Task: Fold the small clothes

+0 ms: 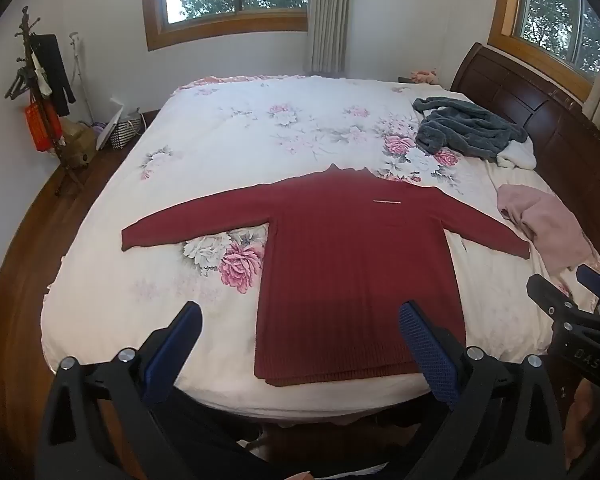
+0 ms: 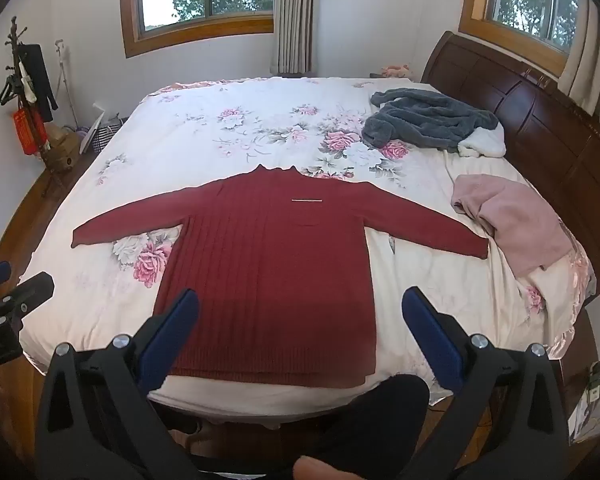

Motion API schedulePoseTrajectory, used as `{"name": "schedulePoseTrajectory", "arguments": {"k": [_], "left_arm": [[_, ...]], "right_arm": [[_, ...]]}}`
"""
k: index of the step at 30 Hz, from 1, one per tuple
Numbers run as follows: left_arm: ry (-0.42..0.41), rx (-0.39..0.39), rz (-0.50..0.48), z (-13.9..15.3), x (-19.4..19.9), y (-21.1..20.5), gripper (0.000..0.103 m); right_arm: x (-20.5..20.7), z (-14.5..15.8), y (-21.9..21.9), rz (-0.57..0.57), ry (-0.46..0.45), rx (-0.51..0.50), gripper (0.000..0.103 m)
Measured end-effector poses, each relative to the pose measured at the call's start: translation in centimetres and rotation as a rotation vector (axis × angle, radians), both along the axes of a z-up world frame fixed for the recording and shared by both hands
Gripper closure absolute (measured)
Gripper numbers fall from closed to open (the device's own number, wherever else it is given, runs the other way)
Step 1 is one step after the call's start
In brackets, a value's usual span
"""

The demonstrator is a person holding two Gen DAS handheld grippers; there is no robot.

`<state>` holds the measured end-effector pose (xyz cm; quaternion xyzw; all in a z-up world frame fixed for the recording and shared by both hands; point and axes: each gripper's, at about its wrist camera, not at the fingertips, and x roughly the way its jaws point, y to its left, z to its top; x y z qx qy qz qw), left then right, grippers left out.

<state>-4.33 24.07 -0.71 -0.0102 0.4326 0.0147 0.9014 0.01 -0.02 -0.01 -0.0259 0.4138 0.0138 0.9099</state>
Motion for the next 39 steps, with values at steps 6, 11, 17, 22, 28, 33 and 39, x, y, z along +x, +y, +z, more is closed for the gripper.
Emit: {"name": "schedulePoseTrajectory", "arguments": {"k": [6,11,17,22,28,33,39], "left_arm": [[0.0,-0.009,0.008,-0.1,0.1,0.3,0.004],[0.0,-0.014,0.009,-0.1,0.5,0.6,0.004],[-0.01,-0.002,0.004,0.0,0.0,0.1,0.004],[-0.011,-0.002,0.005,0.2,0.1,0.2,0.004],[-0.018,-0.006,0.007,0.7,0.1,0.6,0.004],[-0.021,-0.006,0.009,1.1,-0.1,0.7,0.004],[-0.024,-0.006,0.009,1.1,-0.1,0.8,0.004]], "right_arm": [[0.0,0.0,0.0,-0.002,-0.002,-0.004,0.003],[0.1,0.0,-0.1,-0.003,-0.005,-0.005,0.003],[0.3,0.1,0.3,-0.002,-0.01,-0.004,0.003],[0.6,0.2,0.1,-0.003,-0.016,-0.004,0.003],[0.1,1.0,0.3,0.0,-0.027,-0.008,0.003],[0.1,1.0,0.3,0.0,-0.033,-0.008,0.003],[0.0,1.0,0.4,0.001,-0.037,-0.011,0.003]]}}
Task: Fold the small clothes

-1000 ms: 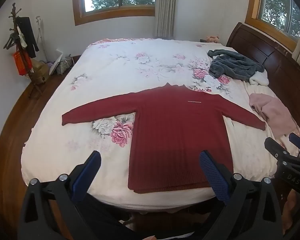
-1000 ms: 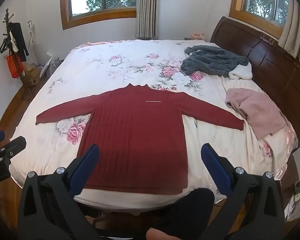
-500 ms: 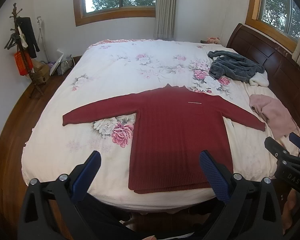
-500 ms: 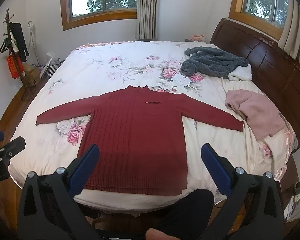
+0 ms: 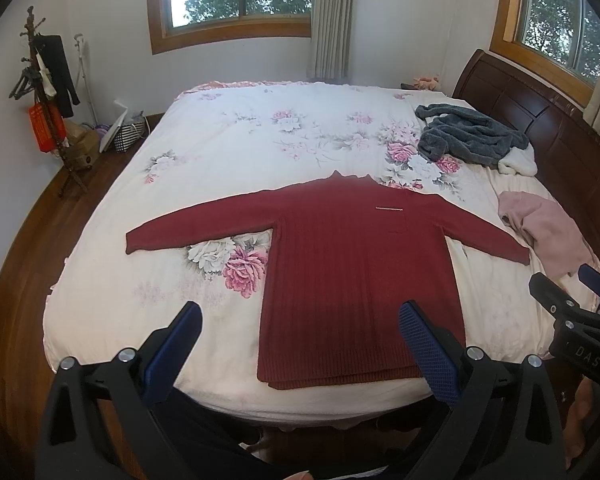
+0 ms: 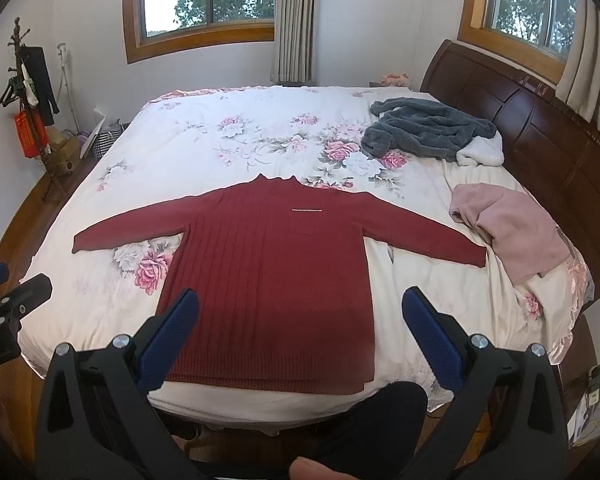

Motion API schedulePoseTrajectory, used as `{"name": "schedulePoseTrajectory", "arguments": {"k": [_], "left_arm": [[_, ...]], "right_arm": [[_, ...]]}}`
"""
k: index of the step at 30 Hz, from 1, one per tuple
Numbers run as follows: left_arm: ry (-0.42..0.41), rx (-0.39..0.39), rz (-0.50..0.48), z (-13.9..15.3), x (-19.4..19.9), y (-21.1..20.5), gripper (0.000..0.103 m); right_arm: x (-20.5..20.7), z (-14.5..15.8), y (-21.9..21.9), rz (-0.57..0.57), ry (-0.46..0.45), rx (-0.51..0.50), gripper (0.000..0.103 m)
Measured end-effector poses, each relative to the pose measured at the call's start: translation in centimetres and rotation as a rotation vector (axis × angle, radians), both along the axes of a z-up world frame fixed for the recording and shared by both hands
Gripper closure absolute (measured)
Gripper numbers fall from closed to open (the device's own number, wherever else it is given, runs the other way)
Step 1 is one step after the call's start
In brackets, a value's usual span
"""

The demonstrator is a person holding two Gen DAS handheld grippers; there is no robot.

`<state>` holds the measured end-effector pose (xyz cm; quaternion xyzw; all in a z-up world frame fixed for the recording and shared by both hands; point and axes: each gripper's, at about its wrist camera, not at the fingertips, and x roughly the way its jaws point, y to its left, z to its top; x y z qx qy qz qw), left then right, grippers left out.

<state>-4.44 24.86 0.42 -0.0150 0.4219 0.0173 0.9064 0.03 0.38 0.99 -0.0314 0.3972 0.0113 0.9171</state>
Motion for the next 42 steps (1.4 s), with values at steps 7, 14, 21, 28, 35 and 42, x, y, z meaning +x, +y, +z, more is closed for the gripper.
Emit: {"name": "schedulePoseTrajectory", "arguments": {"k": [7,14,21,28,35,42], "left_arm": [[0.001,0.001,0.0,-0.02,-0.01,-0.02,0.004],[0.002,-0.001,0.002,0.01,-0.07,0.07,0.004],[0.001,-0.002,0.003,0.01,-0.04,0.17,0.004],[0.001,-0.002,0.005,0.27,0.0,0.4,0.004],[0.0,-0.001,0.005,0.26,-0.04,0.43,0.004],[0.001,-0.002,0.007,0.43,0.02,0.72,0.004]], "right_arm": [[-0.01,0.03,-0.04,-0.001,0.0,0.0,0.003],[0.04,0.15,-0.07,-0.002,0.002,0.002,0.003],[0.04,0.2,-0.12,-0.002,0.003,0.001,0.003],[0.0,0.26,-0.11,-0.003,0.0,0.001,0.003],[-0.03,0.24,-0.36,-0.003,0.0,0.001,0.003],[-0.01,0.2,-0.32,-0.003,0.002,0.002,0.003]]}}
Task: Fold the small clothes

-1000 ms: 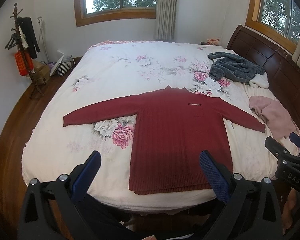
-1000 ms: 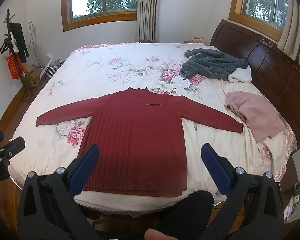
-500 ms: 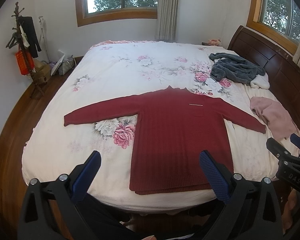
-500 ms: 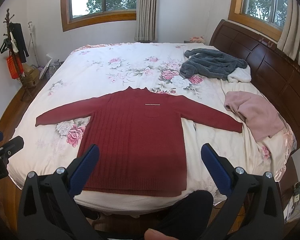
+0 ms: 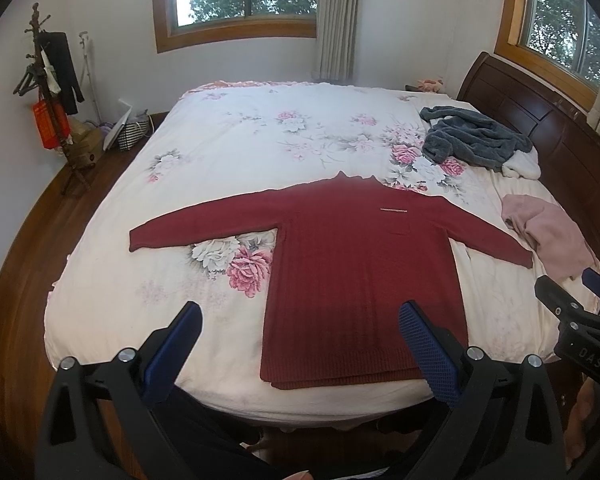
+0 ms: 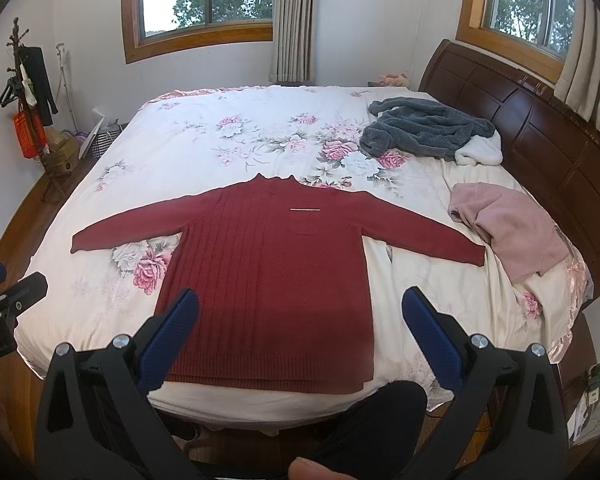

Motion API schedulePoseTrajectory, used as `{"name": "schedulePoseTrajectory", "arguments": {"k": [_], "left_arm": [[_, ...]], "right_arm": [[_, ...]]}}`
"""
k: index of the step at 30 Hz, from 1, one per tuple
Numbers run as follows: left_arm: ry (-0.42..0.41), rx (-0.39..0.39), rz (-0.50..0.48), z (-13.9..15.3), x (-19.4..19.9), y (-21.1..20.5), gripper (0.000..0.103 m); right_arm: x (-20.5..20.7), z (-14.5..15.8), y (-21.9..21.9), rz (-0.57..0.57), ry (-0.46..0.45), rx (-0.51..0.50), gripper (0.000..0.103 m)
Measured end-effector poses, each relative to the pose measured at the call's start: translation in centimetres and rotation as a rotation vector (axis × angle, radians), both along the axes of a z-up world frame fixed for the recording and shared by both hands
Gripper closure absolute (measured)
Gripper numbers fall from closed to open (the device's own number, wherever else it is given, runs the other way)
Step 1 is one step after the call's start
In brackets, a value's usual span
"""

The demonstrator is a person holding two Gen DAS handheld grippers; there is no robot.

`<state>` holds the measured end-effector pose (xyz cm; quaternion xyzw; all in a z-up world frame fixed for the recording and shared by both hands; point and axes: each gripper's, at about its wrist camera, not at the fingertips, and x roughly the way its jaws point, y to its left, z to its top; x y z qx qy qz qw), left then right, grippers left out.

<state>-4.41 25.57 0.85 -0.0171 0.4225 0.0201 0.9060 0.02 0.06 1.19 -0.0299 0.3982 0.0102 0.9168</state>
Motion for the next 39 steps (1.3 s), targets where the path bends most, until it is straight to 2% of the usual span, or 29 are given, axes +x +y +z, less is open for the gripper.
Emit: {"name": "schedulePoseTrajectory", "arguments": {"k": [9,15,19,21,22,24,25,29,30,32,34,37,39], "left_arm": [[0.003,-0.001,0.003,-0.2,0.0,0.1,0.004],[0.02,-0.019,-0.004,-1.5,0.9,1.0,0.004],[0.007,-0.05,-0.071,-2.8,1.8,0.3,0.004],[-0.016,-0.066,-0.11,-3.6,2.4,-0.1,0.004],[-0.029,-0.091,-0.135,-4.0,2.6,-0.2,0.004],[-0.06,-0.193,-0.215,-4.8,3.1,-0.2,0.004],[-0.042,-0.224,-0.231,-5.3,3.7,-0.2,0.004],[0.006,-0.246,-0.225,-7.1,5.7,-0.6,0.004],[0.027,-0.258,-0.211,-7.7,6.3,-0.7,0.004],[0.078,-0.271,-0.194,-8.6,7.3,-1.2,0.004],[0.126,-0.305,-0.201,-9.8,8.2,-1.6,0.004],[0.134,-0.342,-0.214,-10.9,9.0,-2.2,0.004],[0.148,-0.343,-0.207,-11.6,9.9,-2.6,0.004]], "right_arm": [[0.0,-0.2,0.0,-0.003,0.001,-0.001,0.003],[0.7,-1.0,-0.5,-0.023,0.008,-0.02,0.003],[1.9,-2.6,-1.6,-0.046,-0.056,-0.077,0.003],[2.6,-3.7,-3.4,-0.028,-0.102,-0.049,0.003],[3.1,-4.3,-4.6,-0.021,-0.108,-0.014,0.003],[4.9,-6.1,-7.8,-0.071,-0.065,0.047,0.003],[5.8,-6.8,-9.1,-0.094,-0.042,0.073,0.003],[9.3,-11.3,-17.8,-0.243,0.007,0.277,0.004],[9.9,-12.2,-19.7,-0.279,0.016,0.322,0.008],[11.4,-14.8,-24.4,-0.356,0.05,0.434,0.039],[13.0,-18.1,-29.6,-0.449,0.094,0.599,0.043],[14.6,-23.0,-36.7,-0.589,0.105,0.856,0.046],[15.4,-25.5,-40.2,-0.645,0.087,0.964,0.047]]}}
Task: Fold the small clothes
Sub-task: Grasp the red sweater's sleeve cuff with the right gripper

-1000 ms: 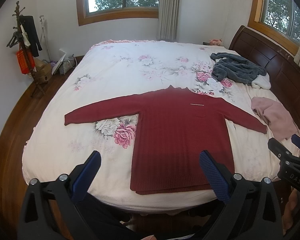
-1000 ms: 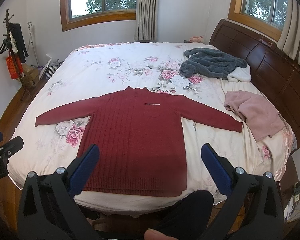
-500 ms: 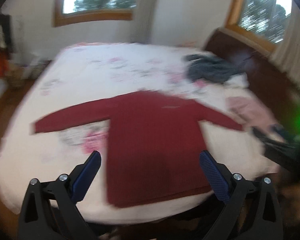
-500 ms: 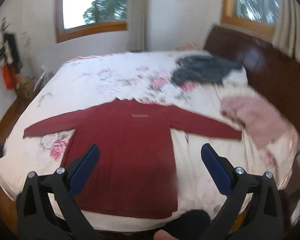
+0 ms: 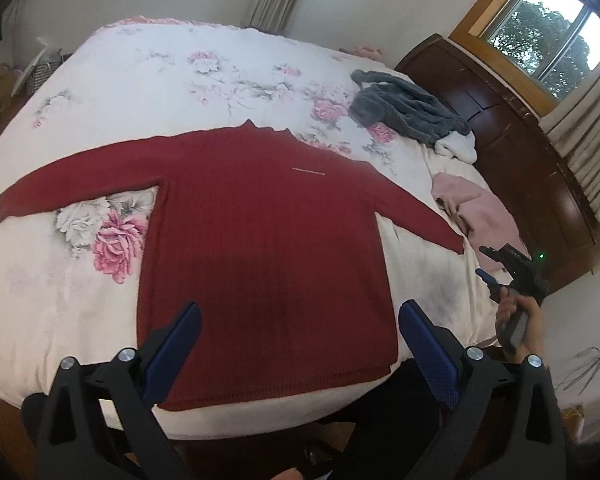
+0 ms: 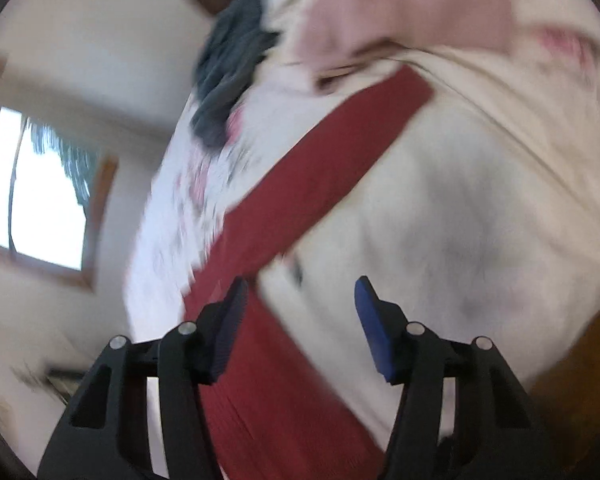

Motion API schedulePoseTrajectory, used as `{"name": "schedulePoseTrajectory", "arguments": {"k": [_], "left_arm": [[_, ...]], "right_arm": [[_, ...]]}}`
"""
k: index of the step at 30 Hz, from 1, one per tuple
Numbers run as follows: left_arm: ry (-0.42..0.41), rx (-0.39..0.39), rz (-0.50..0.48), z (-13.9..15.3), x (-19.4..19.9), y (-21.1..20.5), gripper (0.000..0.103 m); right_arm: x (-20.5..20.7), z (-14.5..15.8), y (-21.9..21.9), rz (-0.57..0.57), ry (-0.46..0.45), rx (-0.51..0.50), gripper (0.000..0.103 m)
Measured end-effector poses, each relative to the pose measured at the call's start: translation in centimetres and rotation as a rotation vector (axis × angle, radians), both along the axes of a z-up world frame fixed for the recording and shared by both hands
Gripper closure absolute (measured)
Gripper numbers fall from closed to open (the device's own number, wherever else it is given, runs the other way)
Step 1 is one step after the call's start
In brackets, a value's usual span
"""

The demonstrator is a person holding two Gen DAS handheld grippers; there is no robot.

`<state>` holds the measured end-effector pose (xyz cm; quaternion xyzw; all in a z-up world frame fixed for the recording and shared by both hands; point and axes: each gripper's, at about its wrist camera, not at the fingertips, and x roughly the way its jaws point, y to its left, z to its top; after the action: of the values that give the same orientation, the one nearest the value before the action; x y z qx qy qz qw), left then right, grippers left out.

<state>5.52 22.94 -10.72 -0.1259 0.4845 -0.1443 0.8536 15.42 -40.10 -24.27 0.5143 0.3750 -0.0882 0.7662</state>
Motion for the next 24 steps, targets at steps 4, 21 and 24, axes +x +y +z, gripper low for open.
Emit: {"name": "schedulePoseTrajectory", "arguments": {"k": [4,21,24], "left_arm": [[0.048,-0.028,0.017,-0.8,2.0,-0.3,0.004],[0.196,-0.074,0.026,-5.3,6.2,-1.3,0.004],[0.234,-0.148,0.038,-6.1,6.4,-0.5,0.004]], "right_arm": [[2.0,-5.2,-6.9,-0.141,-0.057,0.18,0.056],[9.3,-15.2,-16.8,-0.386,0.012,0.28,0.064],[10.5,-15.3,-17.2,-0.38,0.02,0.266,0.064]]}}
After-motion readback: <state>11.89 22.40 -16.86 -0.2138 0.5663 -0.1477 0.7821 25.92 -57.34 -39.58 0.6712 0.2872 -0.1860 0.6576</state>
